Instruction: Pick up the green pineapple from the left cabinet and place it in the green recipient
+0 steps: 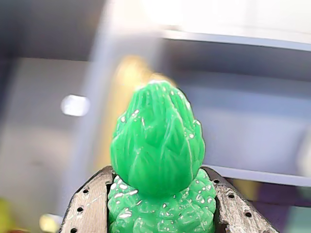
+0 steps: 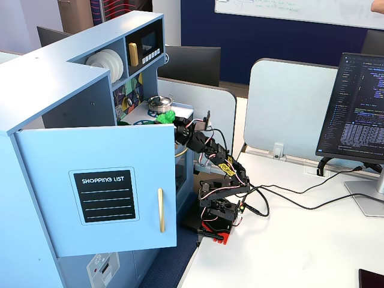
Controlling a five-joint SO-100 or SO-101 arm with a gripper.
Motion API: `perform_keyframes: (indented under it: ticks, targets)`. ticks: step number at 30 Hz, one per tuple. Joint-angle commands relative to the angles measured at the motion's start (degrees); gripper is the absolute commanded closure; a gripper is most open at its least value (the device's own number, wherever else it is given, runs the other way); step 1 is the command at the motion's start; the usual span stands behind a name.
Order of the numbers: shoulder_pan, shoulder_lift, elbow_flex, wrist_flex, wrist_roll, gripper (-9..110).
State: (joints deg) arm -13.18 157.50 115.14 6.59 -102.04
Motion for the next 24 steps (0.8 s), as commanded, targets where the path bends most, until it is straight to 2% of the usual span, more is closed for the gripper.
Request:
perform_keyframes:
  ticks: [1,11,24]
  targets:
    - [6.9,-6.8,-6.5,-0.4,1.5,101]
    - [16.8,-26.6,-18.4,-1.3,1.5,101]
    - [19.2,-46.9,-31.0,-4.9,-0.1,101]
